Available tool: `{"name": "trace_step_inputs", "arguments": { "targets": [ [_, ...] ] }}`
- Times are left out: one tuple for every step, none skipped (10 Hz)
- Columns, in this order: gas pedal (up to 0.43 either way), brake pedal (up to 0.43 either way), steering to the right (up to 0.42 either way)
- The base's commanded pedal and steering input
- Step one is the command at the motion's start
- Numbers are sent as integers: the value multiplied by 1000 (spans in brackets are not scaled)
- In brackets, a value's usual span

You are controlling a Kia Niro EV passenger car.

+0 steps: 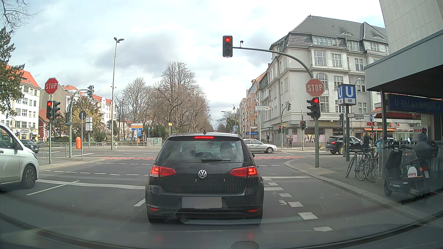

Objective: Follow the waypoints while adhering to traffic rules and regulations

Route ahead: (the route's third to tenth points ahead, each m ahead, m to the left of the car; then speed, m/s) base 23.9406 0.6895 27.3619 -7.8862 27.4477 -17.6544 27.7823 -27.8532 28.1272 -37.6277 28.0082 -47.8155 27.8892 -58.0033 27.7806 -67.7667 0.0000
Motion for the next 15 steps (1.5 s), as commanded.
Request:
{"name": "trace_step_inputs", "arguments": {
  "targets": [
    [0, 396, -62],
    [0, 396, -62],
    [0, 396, -62],
    [0, 402, -62],
    [0, 396, -62],
    [0, 396, -62],
    [0, 396, -62],
    [0, 396, -62],
    [0, 396, -62],
    [0, 396, -62],
    [0, 396, -62],
    [0, 396, -62],
    [0, 396, -62],
    [0, 396, -62],
    [0, 396, -62]
  ]
}}
